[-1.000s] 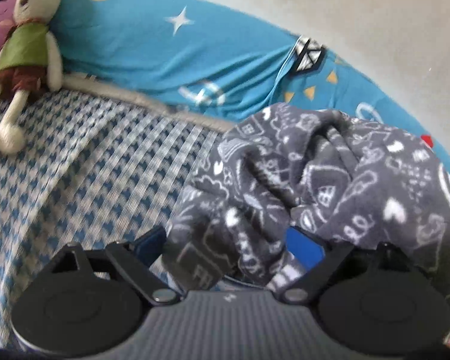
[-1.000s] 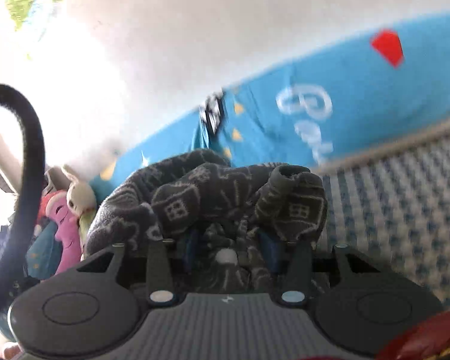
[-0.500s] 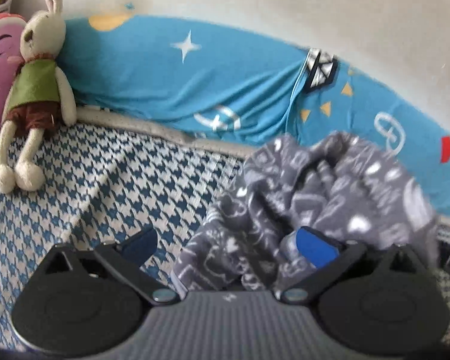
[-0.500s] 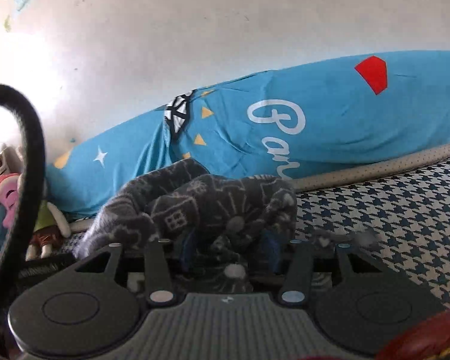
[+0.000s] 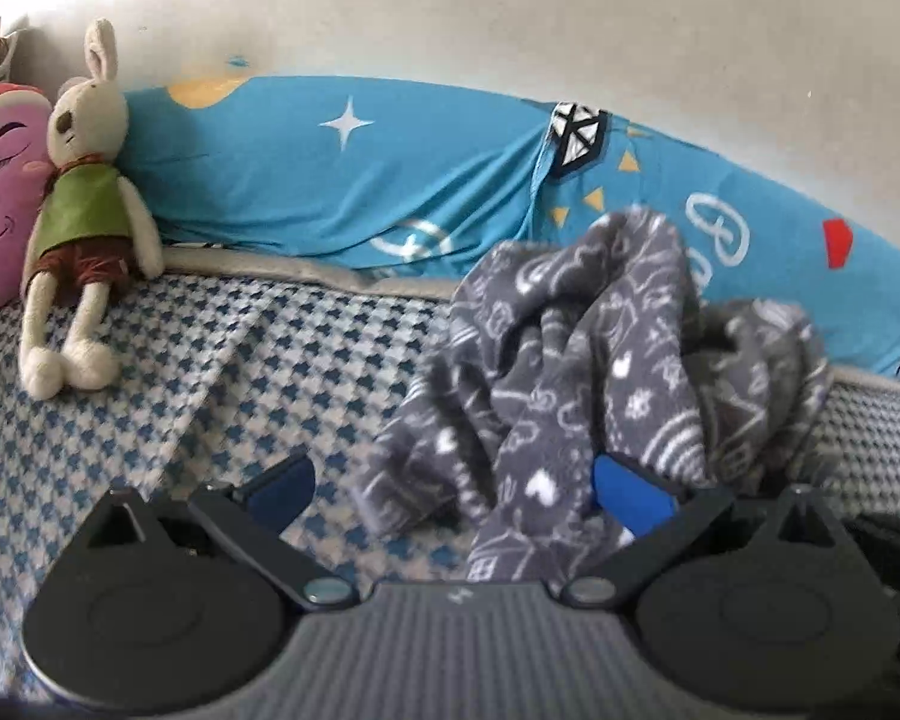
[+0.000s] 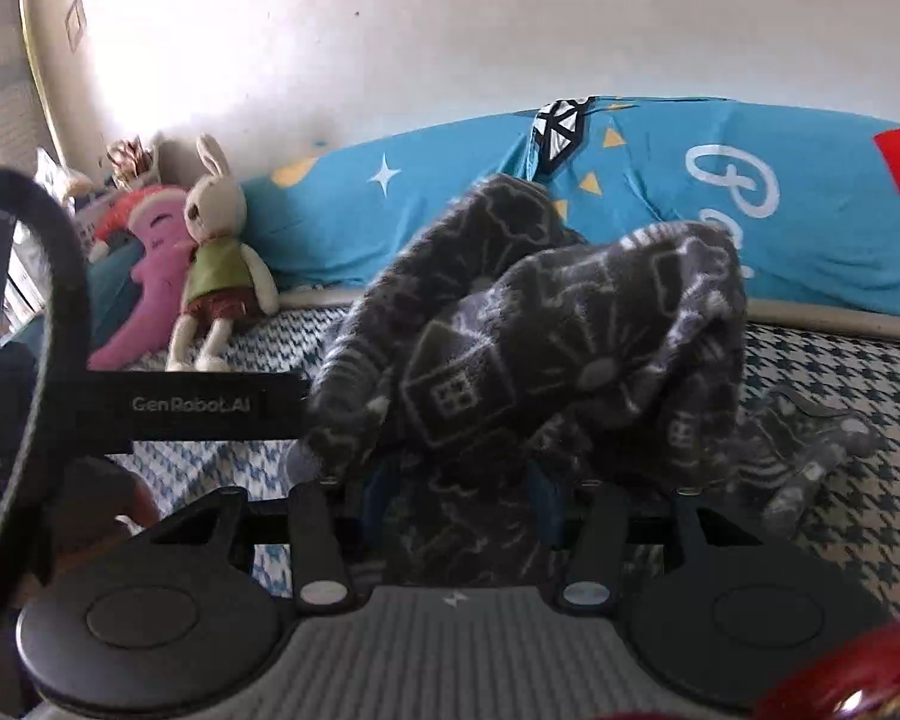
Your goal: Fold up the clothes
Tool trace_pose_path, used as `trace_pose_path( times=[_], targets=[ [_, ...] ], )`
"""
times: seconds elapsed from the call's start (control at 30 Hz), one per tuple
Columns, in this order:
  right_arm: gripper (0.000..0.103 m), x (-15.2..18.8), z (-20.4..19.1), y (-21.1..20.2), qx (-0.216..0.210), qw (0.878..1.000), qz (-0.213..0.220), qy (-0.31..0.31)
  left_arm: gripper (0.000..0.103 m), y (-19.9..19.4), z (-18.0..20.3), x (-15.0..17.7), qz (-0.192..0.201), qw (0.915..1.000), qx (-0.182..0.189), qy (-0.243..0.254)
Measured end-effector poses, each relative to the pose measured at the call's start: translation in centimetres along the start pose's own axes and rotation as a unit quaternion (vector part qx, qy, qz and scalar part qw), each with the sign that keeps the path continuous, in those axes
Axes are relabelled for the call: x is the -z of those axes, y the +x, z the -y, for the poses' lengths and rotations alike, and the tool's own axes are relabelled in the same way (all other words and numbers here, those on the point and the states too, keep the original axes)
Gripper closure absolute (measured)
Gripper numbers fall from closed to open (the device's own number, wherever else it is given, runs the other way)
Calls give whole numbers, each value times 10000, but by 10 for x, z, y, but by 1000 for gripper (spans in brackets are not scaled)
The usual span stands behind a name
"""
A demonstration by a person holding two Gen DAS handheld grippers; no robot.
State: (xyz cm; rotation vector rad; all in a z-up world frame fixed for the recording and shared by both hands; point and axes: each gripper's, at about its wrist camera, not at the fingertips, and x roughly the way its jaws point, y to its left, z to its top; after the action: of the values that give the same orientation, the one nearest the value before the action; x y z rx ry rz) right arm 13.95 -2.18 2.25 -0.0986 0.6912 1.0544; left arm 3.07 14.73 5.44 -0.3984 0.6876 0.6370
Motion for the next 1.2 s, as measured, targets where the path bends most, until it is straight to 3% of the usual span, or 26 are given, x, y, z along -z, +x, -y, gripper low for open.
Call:
trace_pose_path(
  times=[0.1,0.27,0.43,0.63,0.83,0.87,0.97,1.07,1.2],
  targets=[
    [54,5,-4,-9,134,9999,-11,49,0,-1,-11,8,-144,9996,65,-214],
    [51,11,-7,-25,271,9996,26,2,0,1,-15,19,-159,9998,-77,-135],
    [50,22,-2,-28,534,9980,-283,-156,0,7,-22,26,-251,9991,-281,-185],
    [50,45,8,-26,517,9949,-704,-511,0,8,-35,27,-264,9974,-551,-388],
    [50,74,14,-14,587,9873,-1124,-958,0,8,-44,26,-176,9910,-1302,-250],
    [50,78,14,-13,600,9860,-1141,-1054,0,6,-47,26,-157,9914,-1266,-303],
    [50,86,16,-8,605,9853,-1120,-1143,0,-12,-50,27,37,9979,-505,-393],
    [49,89,20,-5,587,9879,-939,-1082,0,-18,-38,42,-124,9992,-375,6],
    [42,87,26,1,621,9905,-784,-939,0,-5,-28,70,-675,9973,-213,170]
  ],
)
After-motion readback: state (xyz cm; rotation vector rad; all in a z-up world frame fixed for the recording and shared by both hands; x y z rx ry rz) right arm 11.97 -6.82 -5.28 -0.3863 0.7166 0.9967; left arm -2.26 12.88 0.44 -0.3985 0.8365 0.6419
